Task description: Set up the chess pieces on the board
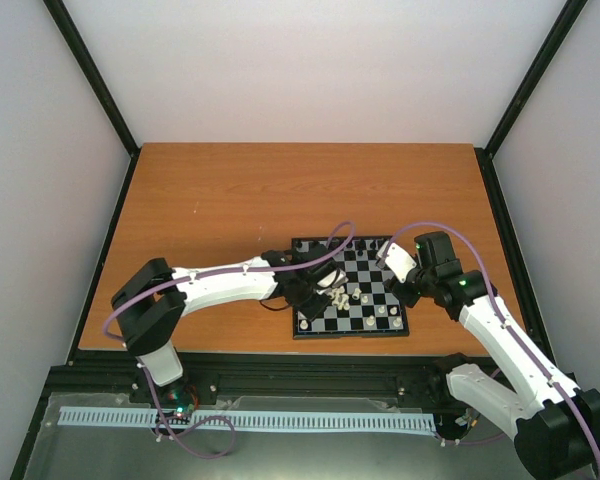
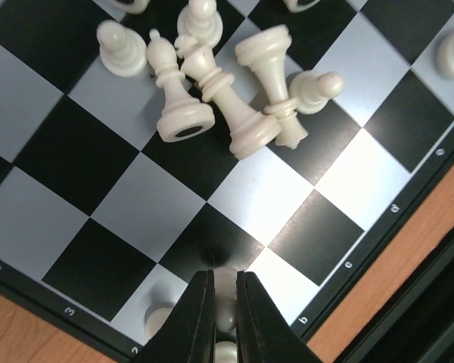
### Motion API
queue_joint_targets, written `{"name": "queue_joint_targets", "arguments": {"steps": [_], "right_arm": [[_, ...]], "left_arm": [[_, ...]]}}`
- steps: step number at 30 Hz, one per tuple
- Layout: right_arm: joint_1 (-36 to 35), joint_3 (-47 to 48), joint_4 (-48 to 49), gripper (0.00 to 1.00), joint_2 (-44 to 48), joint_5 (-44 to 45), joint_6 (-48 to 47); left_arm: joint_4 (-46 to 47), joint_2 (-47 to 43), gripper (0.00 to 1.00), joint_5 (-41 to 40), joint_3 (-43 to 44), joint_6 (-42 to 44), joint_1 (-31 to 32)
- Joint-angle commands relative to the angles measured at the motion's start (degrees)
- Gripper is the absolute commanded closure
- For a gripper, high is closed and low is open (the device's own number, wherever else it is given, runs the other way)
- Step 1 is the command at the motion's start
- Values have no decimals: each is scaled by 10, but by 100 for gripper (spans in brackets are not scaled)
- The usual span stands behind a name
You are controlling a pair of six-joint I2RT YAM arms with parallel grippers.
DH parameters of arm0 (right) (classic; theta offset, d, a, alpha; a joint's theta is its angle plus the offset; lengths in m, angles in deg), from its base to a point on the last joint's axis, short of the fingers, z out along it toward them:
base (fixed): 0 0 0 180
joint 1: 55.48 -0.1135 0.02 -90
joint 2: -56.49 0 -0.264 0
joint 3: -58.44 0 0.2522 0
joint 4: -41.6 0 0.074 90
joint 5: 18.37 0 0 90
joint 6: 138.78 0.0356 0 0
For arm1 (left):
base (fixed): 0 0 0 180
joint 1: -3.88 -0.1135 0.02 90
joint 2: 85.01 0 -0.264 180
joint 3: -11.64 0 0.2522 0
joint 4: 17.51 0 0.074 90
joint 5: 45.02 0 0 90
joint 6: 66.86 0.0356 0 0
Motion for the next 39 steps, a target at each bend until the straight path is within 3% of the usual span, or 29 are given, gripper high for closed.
{"name": "queue_joint_targets", "arguments": {"steps": [1, 15, 19, 25, 30, 39], "right_arm": [[2, -6, -1, 54, -1, 2, -2], [2, -5, -2, 54, -6, -2, -2], [2, -5, -3, 54, -8, -3, -3], [2, -5, -3, 54, -10, -3, -2], [2, -6, 1, 54, -10, 7, 0], [3, -7, 2, 54, -12, 12, 2]], "left_arm": [[6, 18, 94, 7, 21, 13, 4], [-1, 50, 90, 5, 32, 17, 4], [-11, 42, 68, 8, 43, 17, 4], [-10, 13, 55, -21, 78, 16, 5], [-20, 45, 56, -100, 126, -19, -8], [-10, 108, 64, -41, 170, -39, -40]]}}
